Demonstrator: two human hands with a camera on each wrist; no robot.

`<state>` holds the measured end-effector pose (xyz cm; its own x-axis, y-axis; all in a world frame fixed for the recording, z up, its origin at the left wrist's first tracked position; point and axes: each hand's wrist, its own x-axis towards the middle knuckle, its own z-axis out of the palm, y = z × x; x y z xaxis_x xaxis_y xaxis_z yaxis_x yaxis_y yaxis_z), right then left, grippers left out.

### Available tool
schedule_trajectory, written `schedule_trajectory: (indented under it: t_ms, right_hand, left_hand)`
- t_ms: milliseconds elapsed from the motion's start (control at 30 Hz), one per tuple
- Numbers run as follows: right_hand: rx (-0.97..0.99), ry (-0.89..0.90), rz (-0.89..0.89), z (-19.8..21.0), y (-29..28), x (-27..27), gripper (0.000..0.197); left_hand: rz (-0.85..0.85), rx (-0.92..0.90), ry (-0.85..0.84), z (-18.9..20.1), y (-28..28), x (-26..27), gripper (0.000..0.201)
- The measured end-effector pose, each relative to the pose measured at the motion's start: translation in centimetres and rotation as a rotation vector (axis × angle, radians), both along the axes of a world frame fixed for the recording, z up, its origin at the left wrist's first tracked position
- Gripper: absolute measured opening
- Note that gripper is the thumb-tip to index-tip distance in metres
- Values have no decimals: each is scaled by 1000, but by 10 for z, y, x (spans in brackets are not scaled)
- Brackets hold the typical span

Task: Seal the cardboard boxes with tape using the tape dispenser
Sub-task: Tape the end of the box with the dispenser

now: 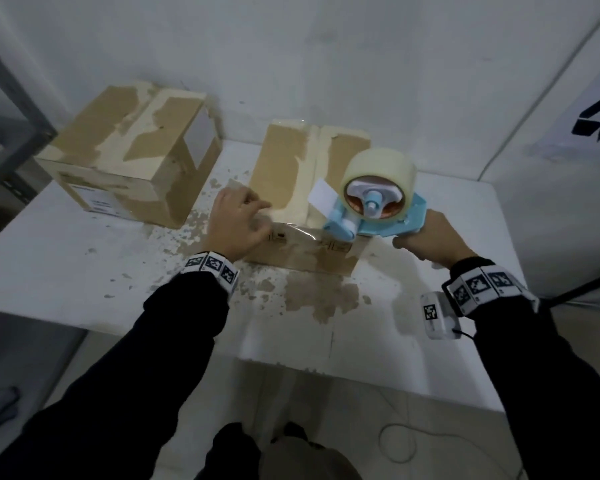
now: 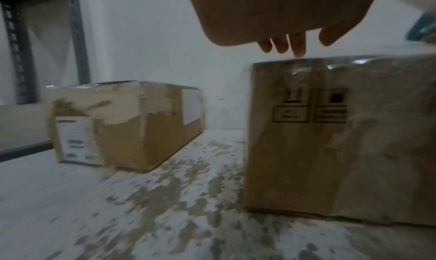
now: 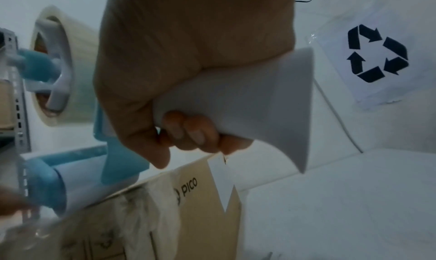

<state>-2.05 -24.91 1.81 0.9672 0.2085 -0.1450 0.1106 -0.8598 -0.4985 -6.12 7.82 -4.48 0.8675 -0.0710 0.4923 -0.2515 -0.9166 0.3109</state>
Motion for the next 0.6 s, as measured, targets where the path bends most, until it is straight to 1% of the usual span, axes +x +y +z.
schedule_trajectory:
  t_ms: [67,100,133,167,200,267,400,500,533,600]
  right_hand:
    - [-4,3,-19,-1,0,-1,31]
    - [0,2,-18,-3,0,-1,32]
    - [-3,0,-12,-4,-1,-1,32]
    - [-4,-1,-8,-5,-1,-2,33]
    - [1,-4,-9,-6,-2,-3,33]
    - [8,-21,-13,-6,-6,-4,33]
    - [54,-34,14,0,-12,-2,38]
    - [37,-58,59,2,-17,0,40]
    - [29,-57,59,3,-23,0,41]
    - [34,-23,-9,6,-43,0,41]
  left_hand:
    - [-103,30,-3,0,-24,7,41]
    - [-156,76,57,-3,-37,10,47]
    - [-169,132,136,-8,-49,11,53]
    - [-140,177,199,-13,-57,11,59]
    - [-99,204,226,-18,-60,10,61]
    - [-71,221,220,-20,-58,10,62]
    - [-99,224,212,-18,-53,12,60]
    - [-98,215,222,-17,-54,12,60]
    - [-99,218,226,-18,-54,11,61]
    - [-94,227,234,-17,-52,11,62]
